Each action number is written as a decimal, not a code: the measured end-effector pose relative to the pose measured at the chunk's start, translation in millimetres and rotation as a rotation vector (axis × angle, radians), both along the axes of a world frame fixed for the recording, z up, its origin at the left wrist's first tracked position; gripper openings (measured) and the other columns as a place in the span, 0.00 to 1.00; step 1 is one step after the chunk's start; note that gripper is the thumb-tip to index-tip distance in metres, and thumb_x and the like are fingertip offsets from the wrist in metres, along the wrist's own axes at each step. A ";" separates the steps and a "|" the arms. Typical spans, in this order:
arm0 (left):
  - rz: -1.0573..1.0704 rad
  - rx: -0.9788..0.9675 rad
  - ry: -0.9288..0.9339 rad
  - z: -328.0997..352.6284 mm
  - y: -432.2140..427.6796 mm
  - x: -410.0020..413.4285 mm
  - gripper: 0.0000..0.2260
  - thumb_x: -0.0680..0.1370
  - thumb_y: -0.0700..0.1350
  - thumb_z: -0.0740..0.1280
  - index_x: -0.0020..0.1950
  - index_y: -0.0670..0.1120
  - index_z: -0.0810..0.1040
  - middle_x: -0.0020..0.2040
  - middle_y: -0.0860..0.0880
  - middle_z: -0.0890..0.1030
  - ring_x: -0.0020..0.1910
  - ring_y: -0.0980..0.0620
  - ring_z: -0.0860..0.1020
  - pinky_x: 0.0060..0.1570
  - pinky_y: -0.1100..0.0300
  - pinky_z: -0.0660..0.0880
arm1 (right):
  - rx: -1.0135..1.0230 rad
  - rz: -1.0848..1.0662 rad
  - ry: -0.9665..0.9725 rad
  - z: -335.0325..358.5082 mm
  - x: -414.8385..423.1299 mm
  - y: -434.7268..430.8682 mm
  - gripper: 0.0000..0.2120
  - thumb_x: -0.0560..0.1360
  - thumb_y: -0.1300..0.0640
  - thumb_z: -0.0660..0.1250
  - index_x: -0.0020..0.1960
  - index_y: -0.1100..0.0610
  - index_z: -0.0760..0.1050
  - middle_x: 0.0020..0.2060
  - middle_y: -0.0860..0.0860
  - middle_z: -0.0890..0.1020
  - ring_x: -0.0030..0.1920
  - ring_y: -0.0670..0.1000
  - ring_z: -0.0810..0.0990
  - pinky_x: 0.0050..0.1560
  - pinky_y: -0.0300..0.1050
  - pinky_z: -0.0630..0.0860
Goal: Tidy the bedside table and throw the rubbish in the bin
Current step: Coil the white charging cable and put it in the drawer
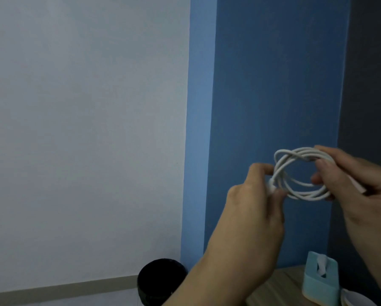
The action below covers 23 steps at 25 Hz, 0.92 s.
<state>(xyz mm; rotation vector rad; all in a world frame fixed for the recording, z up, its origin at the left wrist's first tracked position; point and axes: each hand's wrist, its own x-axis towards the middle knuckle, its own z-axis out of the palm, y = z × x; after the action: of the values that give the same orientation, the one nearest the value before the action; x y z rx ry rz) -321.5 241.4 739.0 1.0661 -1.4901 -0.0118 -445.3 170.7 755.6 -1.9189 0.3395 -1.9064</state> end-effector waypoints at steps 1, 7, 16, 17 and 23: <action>-0.031 0.007 0.007 0.7 -0.7 2.7 0.05 0.79 0.44 0.61 0.52 0.53 0.72 0.32 0.52 0.74 0.27 0.52 0.72 0.30 0.53 0.72 | 0.003 -0.005 -0.002 0.3 -0.8 -1.0 0.16 0.68 0.33 0.61 0.51 0.38 0.78 0.35 0.41 0.82 0.35 0.40 0.80 0.38 0.24 0.72; -0.323 0.104 0.223 7.4 6.5 14.8 0.05 0.75 0.40 0.62 0.47 0.45 0.77 0.24 0.55 0.67 0.22 0.60 0.63 0.23 0.69 0.61 | 0.047 0.036 0.008 0.5 -7.1 -3.9 0.21 0.64 0.29 0.63 0.50 0.39 0.80 0.37 0.42 0.84 0.36 0.41 0.81 0.41 0.27 0.75; 0.004 -0.037 -0.038 11.5 12.0 11.0 0.21 0.73 0.54 0.63 0.67 0.62 0.65 0.47 0.59 0.78 0.44 0.58 0.78 0.47 0.57 0.75 | -0.164 -0.001 0.084 -1.9 4.3 10.5 0.10 0.70 0.42 0.65 0.51 0.40 0.78 0.38 0.40 0.83 0.36 0.40 0.80 0.40 0.25 0.71; 0.024 -0.056 -0.102 13.4 11.3 8.1 0.22 0.74 0.52 0.65 0.68 0.61 0.65 0.46 0.59 0.77 0.44 0.60 0.77 0.47 0.61 0.75 | -0.172 0.008 0.094 -2.5 6.0 11.4 0.10 0.70 0.43 0.65 0.51 0.40 0.78 0.38 0.40 0.83 0.36 0.40 0.80 0.40 0.25 0.72; -0.253 0.171 -0.009 16.5 0.3 27.0 0.12 0.79 0.31 0.57 0.59 0.38 0.75 0.32 0.49 0.70 0.25 0.53 0.74 0.21 0.75 0.65 | -0.079 0.063 0.236 -7.1 1.1 13.9 0.13 0.66 0.36 0.64 0.47 0.36 0.80 0.33 0.40 0.83 0.30 0.41 0.79 0.32 0.24 0.71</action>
<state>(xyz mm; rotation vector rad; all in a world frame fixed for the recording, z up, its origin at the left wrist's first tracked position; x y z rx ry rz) -294.6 241.7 755.5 1.0062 -1.6465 -0.3171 -444.2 184.5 748.5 -2.1862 0.2721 -1.6799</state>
